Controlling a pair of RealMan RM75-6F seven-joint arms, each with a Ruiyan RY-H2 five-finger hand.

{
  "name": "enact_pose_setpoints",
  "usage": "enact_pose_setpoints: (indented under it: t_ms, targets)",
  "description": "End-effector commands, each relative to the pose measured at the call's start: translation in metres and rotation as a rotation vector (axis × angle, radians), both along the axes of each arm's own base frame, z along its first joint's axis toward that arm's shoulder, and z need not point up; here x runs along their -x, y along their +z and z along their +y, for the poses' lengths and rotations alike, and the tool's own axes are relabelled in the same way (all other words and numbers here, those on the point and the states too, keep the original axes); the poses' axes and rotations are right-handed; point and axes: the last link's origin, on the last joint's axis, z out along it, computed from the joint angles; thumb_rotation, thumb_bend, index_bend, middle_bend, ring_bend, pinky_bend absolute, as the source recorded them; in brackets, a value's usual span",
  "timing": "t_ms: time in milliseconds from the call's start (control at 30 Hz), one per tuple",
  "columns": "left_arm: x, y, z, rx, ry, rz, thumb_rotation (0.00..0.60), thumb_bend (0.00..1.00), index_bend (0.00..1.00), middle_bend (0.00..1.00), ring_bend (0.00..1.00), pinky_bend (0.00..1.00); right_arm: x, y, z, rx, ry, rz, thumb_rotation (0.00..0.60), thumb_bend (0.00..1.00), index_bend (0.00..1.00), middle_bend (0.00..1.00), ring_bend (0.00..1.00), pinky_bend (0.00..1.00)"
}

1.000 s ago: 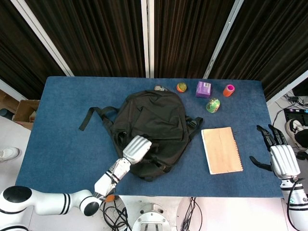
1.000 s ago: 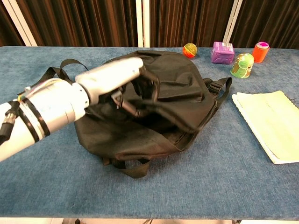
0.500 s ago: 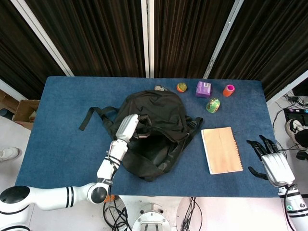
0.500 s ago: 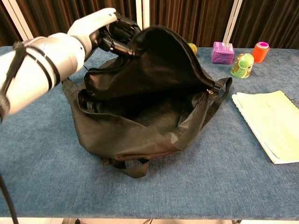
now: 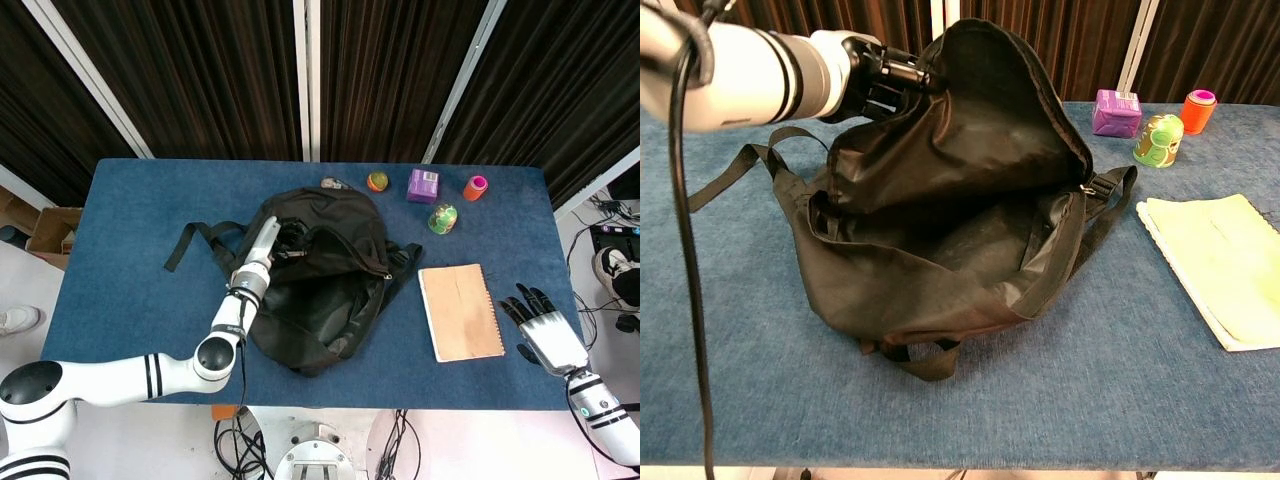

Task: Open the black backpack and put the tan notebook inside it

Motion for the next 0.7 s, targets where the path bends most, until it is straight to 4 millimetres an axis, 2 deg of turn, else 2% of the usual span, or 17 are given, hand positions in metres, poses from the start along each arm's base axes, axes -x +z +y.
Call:
enact_pose_setpoints:
  t_ms: [33,200,367,533,700]
  targets:
    - [-0.001,0.002,0.005,0.011,0.021,-0.015,0.6,0.46,0.7,0.65,0.48,0.44,0.007,-0.014,-0.02,-0.028,0.026,0.034,0.6,0.15,0.21,0.22,0.01,0.14]
    - [0.002,0.002,0.007,0.028,0.039,-0.03,0.6,0.46,0.7,0.65,0.48,0.44,0.013,-0.022,-0.034,-0.02,0.016,0.009,0.6,0.14,0.2,0.19,0.0,0.1]
    - [0.002,0.0,0.006,0.038,0.035,-0.026,0.6,0.46,0.7,0.64,0.48,0.44,0.014,-0.036,-0.04,-0.04,0.047,0.021,0.6,0.14,0.18,0.17,0.0,0.07]
    - [0.002,-0.002,0.005,0.052,0.038,-0.034,0.6,0.46,0.7,0.64,0.48,0.44,0.005,-0.052,-0.041,-0.062,0.113,-0.001,0.6,0.13,0.17,0.16,0.0,0.06]
    - [0.001,-0.004,0.004,0.063,0.034,-0.033,0.6,0.46,0.7,0.64,0.48,0.44,-0.016,-0.07,-0.041,-0.082,0.188,-0.093,0.6,0.13,0.17,0.16,0.0,0.06]
